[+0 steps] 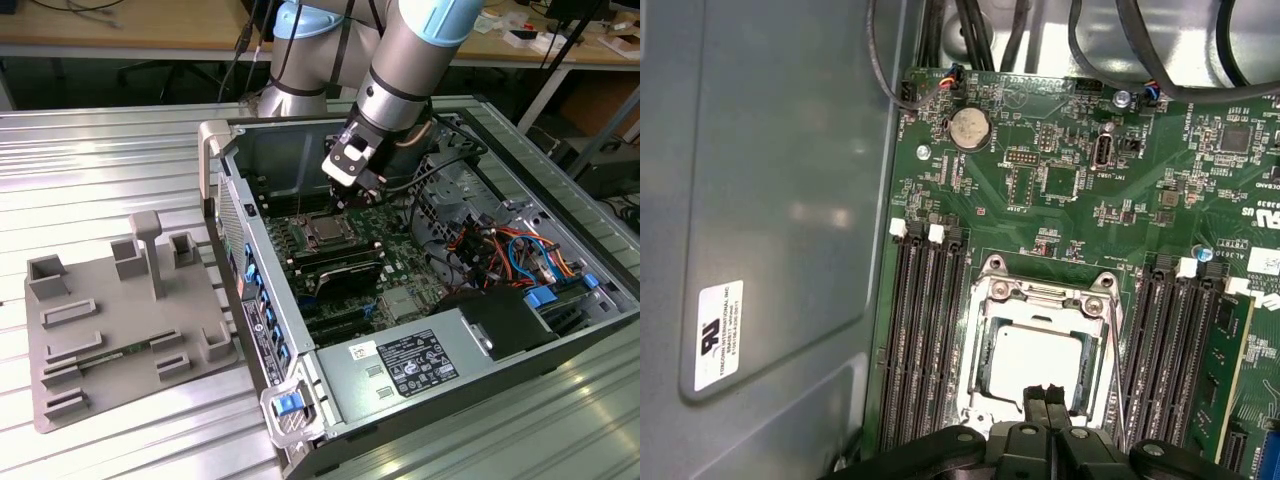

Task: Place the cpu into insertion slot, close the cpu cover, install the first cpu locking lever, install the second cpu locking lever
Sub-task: 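Install the first cpu locking lever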

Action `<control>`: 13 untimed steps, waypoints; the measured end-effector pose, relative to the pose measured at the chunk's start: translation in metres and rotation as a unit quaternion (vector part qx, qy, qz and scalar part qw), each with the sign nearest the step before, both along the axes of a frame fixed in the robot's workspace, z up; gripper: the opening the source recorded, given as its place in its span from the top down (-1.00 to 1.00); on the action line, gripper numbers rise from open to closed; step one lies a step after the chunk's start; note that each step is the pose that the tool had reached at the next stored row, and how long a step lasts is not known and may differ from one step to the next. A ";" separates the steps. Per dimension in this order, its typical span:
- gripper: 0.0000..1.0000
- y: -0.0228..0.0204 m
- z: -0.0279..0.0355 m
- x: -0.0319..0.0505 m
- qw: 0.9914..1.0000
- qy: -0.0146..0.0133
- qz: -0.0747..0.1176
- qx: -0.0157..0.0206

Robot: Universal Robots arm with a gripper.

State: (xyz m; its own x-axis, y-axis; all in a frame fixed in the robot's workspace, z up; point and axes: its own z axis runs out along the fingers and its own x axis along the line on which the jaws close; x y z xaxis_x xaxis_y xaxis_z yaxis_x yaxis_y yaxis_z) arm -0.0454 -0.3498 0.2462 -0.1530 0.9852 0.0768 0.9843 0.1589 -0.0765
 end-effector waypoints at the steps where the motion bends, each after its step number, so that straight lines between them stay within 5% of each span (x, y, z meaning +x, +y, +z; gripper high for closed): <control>1: 0.79 0.0000 0.0000 0.0000 1.000 0.000 0.001 0.000; 13: 0.79 0.0000 0.0000 0.0000 1.000 0.000 0.010 0.000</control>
State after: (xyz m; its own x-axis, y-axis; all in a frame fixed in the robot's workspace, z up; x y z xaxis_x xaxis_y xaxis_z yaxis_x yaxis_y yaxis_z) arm -0.0455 -0.3498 0.2462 -0.1735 0.9818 0.0769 0.9808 0.1793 -0.0766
